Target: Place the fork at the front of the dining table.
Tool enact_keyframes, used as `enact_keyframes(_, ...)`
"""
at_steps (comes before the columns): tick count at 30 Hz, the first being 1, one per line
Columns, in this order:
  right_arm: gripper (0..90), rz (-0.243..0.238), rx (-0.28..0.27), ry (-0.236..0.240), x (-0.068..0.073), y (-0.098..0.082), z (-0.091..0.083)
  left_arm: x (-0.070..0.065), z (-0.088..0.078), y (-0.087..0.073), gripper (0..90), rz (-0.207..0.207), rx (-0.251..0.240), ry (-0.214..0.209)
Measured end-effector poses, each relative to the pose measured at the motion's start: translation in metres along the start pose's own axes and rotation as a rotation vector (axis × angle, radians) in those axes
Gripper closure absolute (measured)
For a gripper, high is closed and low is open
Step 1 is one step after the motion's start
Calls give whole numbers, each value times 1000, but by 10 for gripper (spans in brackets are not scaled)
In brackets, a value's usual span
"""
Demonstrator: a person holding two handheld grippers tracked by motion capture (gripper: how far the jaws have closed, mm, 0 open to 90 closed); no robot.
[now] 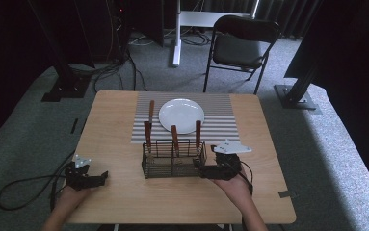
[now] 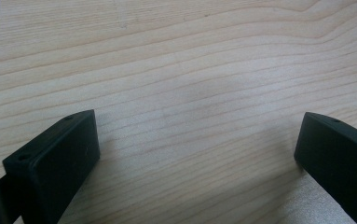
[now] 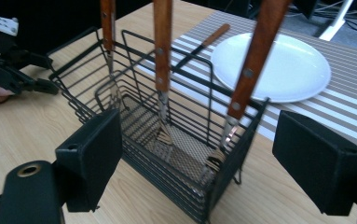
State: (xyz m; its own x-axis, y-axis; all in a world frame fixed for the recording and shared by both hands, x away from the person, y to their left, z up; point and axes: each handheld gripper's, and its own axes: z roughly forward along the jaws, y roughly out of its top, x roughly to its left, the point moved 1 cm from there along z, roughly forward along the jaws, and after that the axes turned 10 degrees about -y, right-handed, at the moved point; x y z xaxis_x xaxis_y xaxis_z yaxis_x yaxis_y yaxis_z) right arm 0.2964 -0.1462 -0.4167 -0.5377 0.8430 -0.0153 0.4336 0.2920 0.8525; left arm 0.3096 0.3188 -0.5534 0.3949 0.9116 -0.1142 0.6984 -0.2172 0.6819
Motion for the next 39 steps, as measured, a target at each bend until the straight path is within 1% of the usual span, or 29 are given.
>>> enact_keyframes(1,161,-1,-2,0,2,1,1,0,0,0,0,0,0,0)
enact_keyframes(2,186,-4,-6,-1,3,3,2,0,0,0,0,0,0,0)
enact_keyframes(4,188,-7,-11,3,5,4,2,0,0,0,0,0,0,0)
enact_keyframes(6,199,-9,-18,2,9,11,6,0,0,0,0,0,0,0)
enact_keyframes(8,206,-10,-21,0,10,13,7,0,0,0,0,0,0,0)
enact_keyframes(9,207,-7,-30,3,13,19,9,0,0,0,0,0,0,0)
enact_keyframes(10,207,-7,-30,3,13,19,9,0,0,0,0,0,0,0)
enact_keyframes(12,231,-8,-38,-2,19,26,14,0,0,0,0,0,0,0)
enact_keyframes(13,231,-8,-38,-2,19,26,14,0,0,0,0,0,0,0)
enact_keyframes(14,235,-9,-43,-8,22,30,19,0,0,0,0,0,1,-1)
enact_keyframes(17,239,-7,-45,-15,25,33,23,0,0,0,0,0,1,-1)
enact_keyframes(18,262,9,-48,-34,28,36,27,0,0,0,0,0,1,0)
enact_keyframes(19,266,20,-52,-37,29,37,29,0,0,0,0,0,1,0)
enact_keyframes(20,266,20,-52,-37,29,37,29,0,0,0,0,0,1,0)
enact_keyframes(21,290,30,-56,-41,30,39,31,0,0,0,0,0,1,-1)
enact_keyframes(22,305,36,-66,-60,33,42,35,0,0,0,0,0,1,-1)
enact_keyframes(23,310,36,-68,-63,34,43,36,0,0,0,0,0,1,-1)
enact_keyframes(25,327,33,-65,-86,39,46,41,0,0,0,0,0,0,-1)
enact_keyframes(26,327,33,-65,-86,39,46,41,0,0,0,0,0,0,-1)
enact_keyframes(27,352,34,-60,-101,43,47,45,0,0,0,0,0,0,0)
enact_keyframes(28,352,34,-60,-101,43,47,45,0,0,0,0,0,0,0)
enact_keyframes(29,390,32,-53,-135,47,48,50,0,0,0,0,-1,0,-1)
enact_keyframes(30,390,32,-53,-135,47,48,50,0,0,0,0,-1,0,-1)
enact_keyframes(33,446,46,-41,-166,51,49,58,0,0,0,0,0,1,-1)
enact_keyframes(35,488,53,-33,-176,53,50,62,0,0,0,0,0,1,-1)
enact_keyframes(37,533,47,-36,-196,56,50,65,0,0,0,0,0,1,-1)
enact_keyframes(39,568,41,-29,-195,58,50,68,0,0,0,0,0,1,-1)
